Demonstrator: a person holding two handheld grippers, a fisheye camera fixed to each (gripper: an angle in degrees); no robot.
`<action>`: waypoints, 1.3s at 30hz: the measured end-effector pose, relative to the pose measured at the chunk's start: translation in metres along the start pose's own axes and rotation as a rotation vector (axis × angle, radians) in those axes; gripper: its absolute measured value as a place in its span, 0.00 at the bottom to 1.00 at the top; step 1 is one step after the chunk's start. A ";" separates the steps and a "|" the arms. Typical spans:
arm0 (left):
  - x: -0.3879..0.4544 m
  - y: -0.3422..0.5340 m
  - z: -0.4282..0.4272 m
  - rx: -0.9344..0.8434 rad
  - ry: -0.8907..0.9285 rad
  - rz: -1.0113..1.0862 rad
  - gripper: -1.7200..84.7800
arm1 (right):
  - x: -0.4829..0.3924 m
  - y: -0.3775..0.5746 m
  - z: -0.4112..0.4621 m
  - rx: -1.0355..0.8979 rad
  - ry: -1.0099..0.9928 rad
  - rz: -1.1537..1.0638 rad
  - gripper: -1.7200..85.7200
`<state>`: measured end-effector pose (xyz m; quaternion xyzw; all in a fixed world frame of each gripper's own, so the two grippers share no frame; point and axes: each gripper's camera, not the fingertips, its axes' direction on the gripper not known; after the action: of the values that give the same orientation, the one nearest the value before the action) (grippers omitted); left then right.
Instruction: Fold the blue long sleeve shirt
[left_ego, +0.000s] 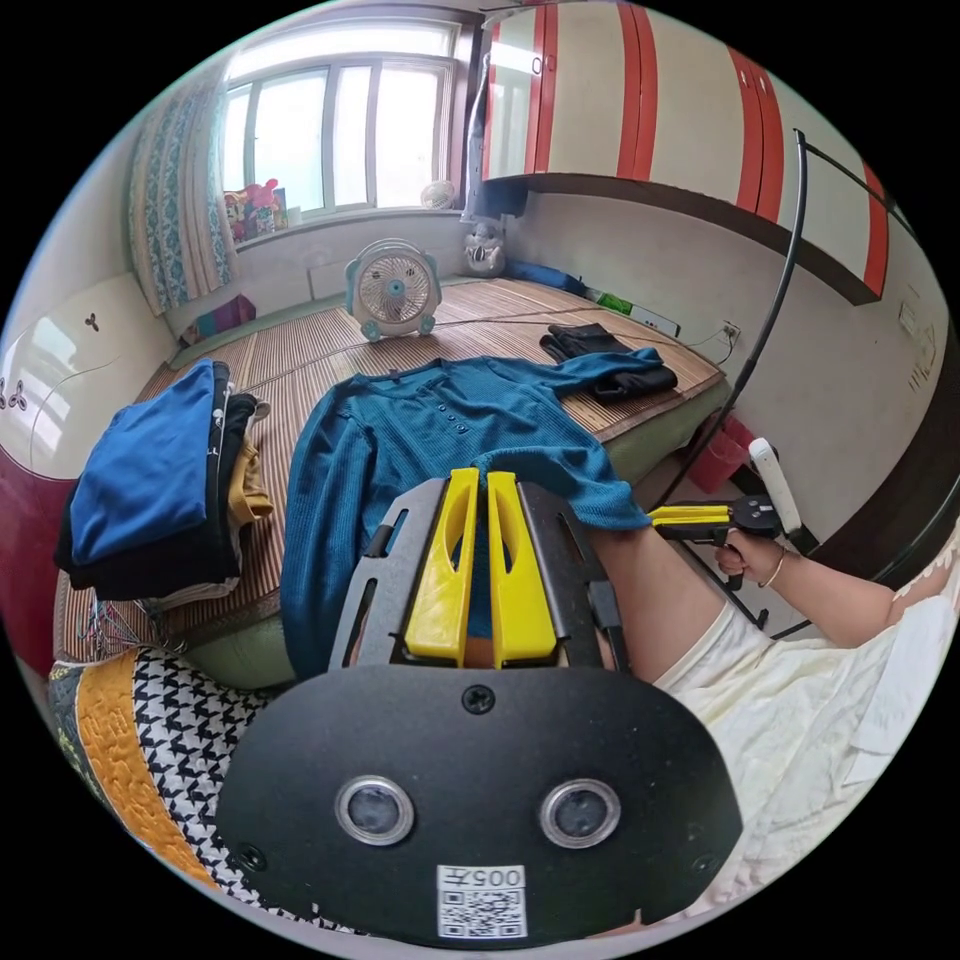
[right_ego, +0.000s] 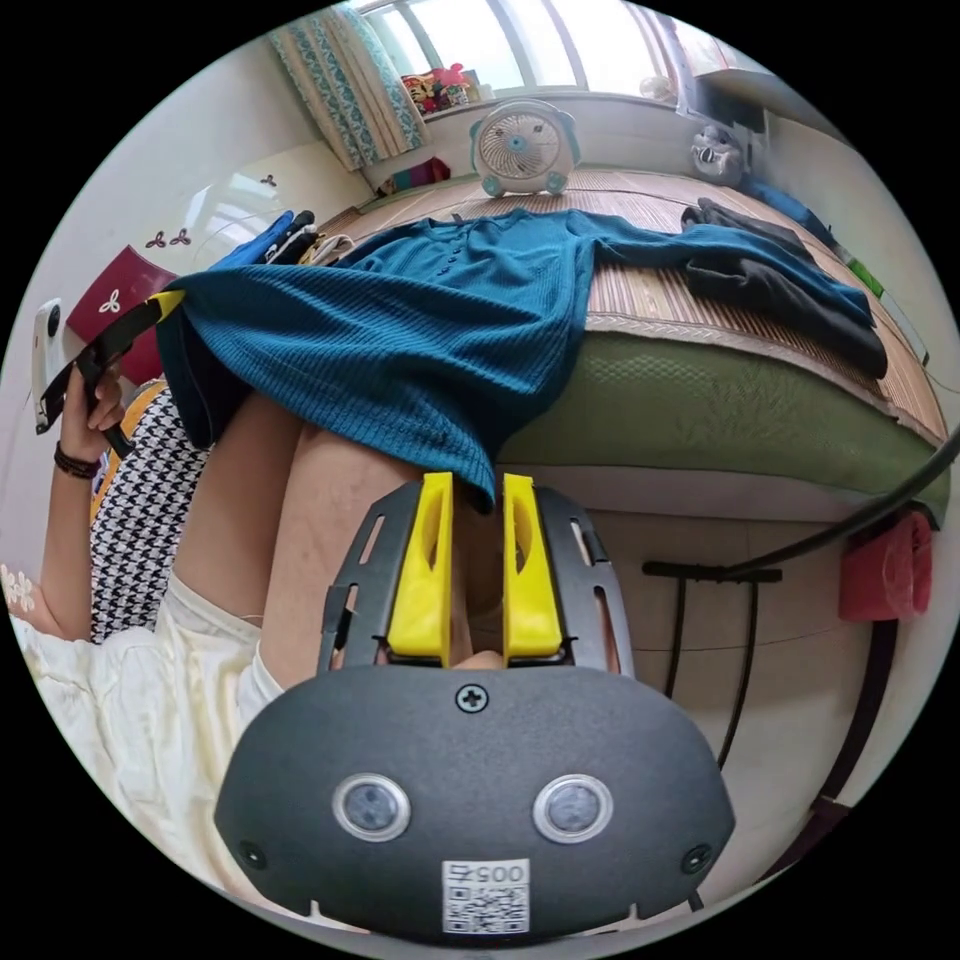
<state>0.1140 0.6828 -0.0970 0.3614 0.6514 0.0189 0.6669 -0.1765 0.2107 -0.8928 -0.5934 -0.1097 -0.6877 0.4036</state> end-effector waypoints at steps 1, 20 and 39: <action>0.000 0.000 0.000 -0.002 -0.002 0.001 0.03 | -0.005 -0.001 0.001 -0.003 0.018 -0.010 0.06; 0.012 0.009 -0.013 -0.124 0.160 0.267 0.05 | -0.030 0.027 -0.145 0.224 0.364 -0.135 0.00; -0.056 0.088 0.046 -0.375 0.209 -0.142 0.13 | -0.058 -0.005 -0.061 0.034 0.116 -0.161 0.06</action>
<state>0.1853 0.6991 -0.0092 0.1805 0.7259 0.1299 0.6508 -0.2259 0.2005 -0.9601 -0.5351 -0.1451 -0.7490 0.3628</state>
